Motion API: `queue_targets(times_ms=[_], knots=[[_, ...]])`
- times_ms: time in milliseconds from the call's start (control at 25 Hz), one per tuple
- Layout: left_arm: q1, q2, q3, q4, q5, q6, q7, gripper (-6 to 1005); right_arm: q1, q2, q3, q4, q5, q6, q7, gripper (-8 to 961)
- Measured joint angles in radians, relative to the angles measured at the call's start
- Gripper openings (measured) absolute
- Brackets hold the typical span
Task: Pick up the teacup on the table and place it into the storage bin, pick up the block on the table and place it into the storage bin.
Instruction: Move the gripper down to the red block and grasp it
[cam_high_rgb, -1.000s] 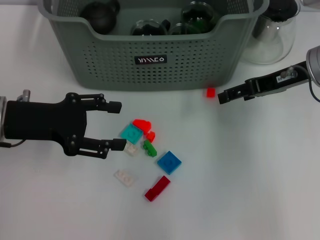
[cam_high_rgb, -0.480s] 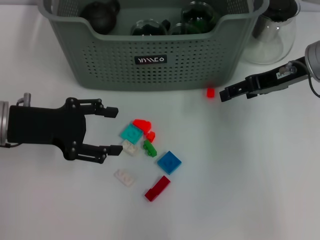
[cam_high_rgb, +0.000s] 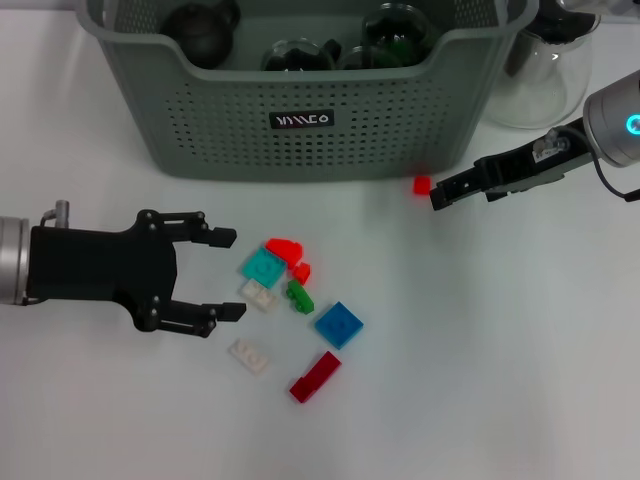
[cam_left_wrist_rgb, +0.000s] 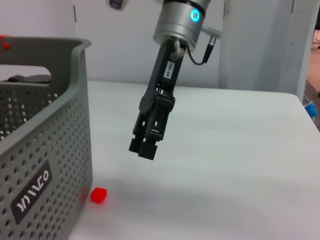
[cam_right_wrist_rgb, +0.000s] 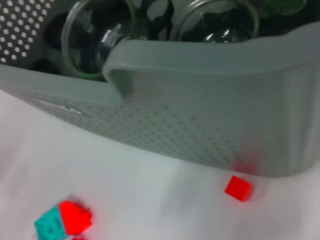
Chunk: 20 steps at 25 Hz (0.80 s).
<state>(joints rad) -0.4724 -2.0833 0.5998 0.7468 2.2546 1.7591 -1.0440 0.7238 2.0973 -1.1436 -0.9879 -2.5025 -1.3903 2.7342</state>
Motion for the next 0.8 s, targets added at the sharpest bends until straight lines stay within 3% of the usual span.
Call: queue_targets(times_ms=[800], knots=[[0.0, -0.003, 0.017, 0.0, 0.0, 0.0, 0.026, 829, 0.043, 0.004, -0.091, 0.078, 0.001, 0.116, 0.015, 915]])
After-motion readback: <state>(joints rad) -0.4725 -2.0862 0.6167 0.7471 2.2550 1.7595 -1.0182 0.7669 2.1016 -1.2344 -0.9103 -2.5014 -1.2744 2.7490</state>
